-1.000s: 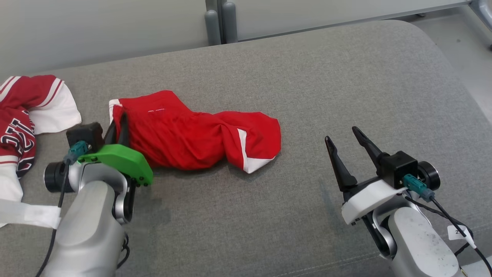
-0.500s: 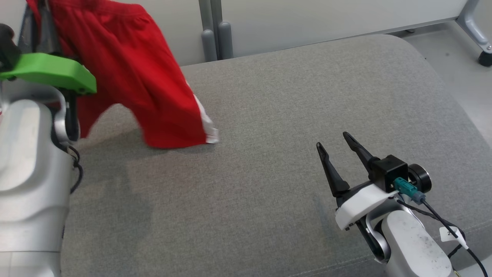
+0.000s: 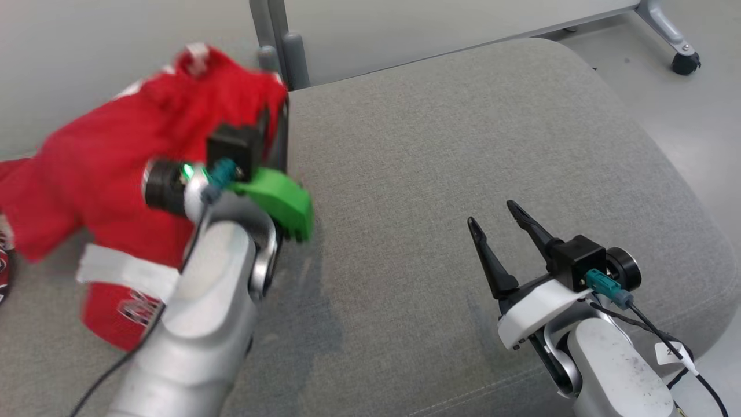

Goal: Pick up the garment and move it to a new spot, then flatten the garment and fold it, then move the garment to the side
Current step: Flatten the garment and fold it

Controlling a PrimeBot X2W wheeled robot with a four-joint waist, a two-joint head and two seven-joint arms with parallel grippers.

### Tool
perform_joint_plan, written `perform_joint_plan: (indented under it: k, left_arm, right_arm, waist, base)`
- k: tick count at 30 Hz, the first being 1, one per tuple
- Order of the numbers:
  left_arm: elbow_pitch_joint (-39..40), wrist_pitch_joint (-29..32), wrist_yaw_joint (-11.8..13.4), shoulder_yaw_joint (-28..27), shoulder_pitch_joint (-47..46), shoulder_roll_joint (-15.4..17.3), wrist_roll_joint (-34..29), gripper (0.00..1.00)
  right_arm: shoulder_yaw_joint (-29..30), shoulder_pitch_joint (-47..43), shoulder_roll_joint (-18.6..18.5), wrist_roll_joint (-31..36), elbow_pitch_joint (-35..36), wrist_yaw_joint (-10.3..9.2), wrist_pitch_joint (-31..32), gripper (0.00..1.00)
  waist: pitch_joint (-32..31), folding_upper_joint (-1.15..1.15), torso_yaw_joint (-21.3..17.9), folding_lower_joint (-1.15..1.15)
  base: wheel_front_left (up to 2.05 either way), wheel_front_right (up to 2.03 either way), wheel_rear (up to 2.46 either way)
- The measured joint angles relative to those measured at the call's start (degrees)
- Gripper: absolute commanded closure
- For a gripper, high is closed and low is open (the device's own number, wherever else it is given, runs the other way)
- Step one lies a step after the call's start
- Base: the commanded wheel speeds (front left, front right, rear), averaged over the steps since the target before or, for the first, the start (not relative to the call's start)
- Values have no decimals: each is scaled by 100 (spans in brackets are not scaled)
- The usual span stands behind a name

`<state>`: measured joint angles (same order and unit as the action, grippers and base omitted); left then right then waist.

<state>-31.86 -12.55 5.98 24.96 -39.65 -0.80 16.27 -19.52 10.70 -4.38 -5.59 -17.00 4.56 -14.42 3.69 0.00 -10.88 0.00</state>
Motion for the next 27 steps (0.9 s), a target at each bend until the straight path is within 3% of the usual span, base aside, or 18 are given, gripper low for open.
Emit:
perform_joint_plan:
  k: [5,12,13,14,22,27]
  left_arm:
    - [-625,169,-97,683,1057,103,1,100]
    - [-739,96,-102,1071,1137,212,12,100]
    - [-691,80,-165,1202,1135,227,74,85]
    - [-620,52,-222,1314,1133,241,172,0]
    - [73,-20,-401,2005,959,272,1042,0]
    - [347,-70,-425,2318,770,274,1180,0]
  right_arm:
    - [-145,120,36,-1,19,47,0,0]
    - [-257,325,58,-4,5,92,0,0]
    - [-259,328,62,-8,-1,92,0,0]
    - [-265,331,62,-9,-12,92,0,0]
    - [-258,359,68,-51,-143,97,0,0]
    - [-253,413,66,-52,-255,99,0,0]
  waist:
    - [194,0,-219,0]
    - [433,0,-495,0]
    - [463,0,-526,0]
    - [491,0,-550,0]
    - [560,0,-508,0]
    - [550,0,-314,0]
  base:
    - [0,0,0]
    - [0,0,0]
    - [0,0,0]
    - [0,0,0]
    - [0,0,0]
    - [0,0,0]
